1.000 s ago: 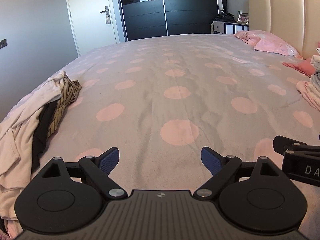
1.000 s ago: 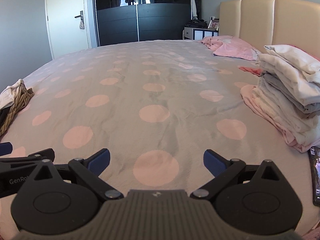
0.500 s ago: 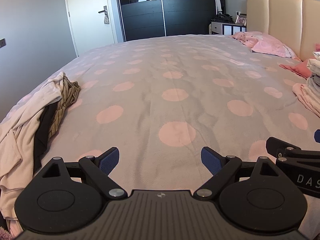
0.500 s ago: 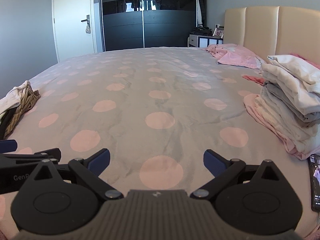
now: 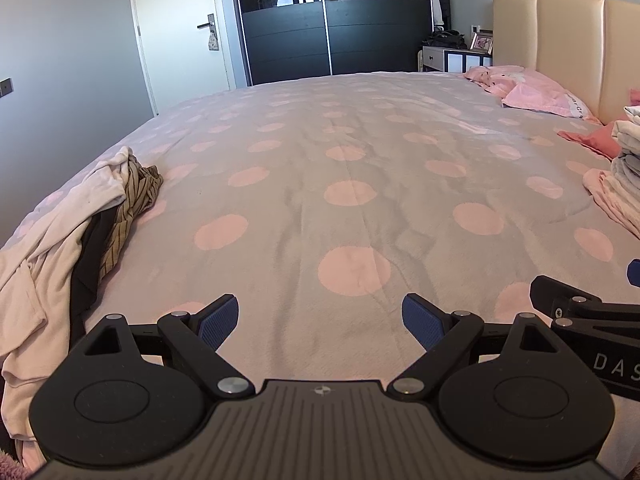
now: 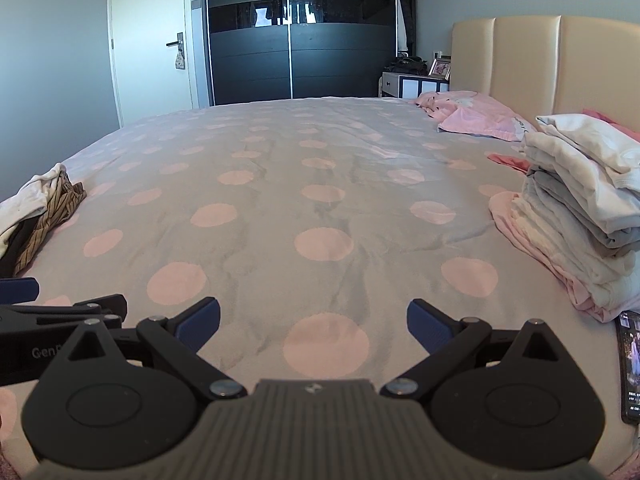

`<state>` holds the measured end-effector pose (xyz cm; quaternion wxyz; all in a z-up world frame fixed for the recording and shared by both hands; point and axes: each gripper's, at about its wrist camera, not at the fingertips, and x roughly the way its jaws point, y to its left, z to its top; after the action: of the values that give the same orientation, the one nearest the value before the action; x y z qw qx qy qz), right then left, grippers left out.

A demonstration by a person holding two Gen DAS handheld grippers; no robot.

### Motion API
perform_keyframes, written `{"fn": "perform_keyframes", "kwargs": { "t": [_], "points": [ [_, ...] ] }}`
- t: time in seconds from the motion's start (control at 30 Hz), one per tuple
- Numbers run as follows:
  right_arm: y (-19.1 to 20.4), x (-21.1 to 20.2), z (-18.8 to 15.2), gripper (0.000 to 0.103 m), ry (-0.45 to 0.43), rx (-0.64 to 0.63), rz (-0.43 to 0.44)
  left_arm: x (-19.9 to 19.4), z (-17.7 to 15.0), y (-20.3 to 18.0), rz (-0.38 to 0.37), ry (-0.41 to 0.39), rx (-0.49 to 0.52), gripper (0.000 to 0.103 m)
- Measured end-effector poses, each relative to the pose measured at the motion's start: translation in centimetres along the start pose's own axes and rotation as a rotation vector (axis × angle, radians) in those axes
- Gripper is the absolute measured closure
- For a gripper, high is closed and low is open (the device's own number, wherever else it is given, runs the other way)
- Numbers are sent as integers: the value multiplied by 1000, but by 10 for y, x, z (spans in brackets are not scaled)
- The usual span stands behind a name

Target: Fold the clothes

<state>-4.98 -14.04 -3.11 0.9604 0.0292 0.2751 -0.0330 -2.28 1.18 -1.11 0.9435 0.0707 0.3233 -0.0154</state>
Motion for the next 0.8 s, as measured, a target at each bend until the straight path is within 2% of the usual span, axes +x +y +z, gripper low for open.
{"fn": "perform_keyframes", "kwargs": {
  "t": [0.8],
  "points": [
    [0, 0, 3, 2, 6, 4, 5, -3, 1, -2, 14, -8, 5, 13]
  ]
}}
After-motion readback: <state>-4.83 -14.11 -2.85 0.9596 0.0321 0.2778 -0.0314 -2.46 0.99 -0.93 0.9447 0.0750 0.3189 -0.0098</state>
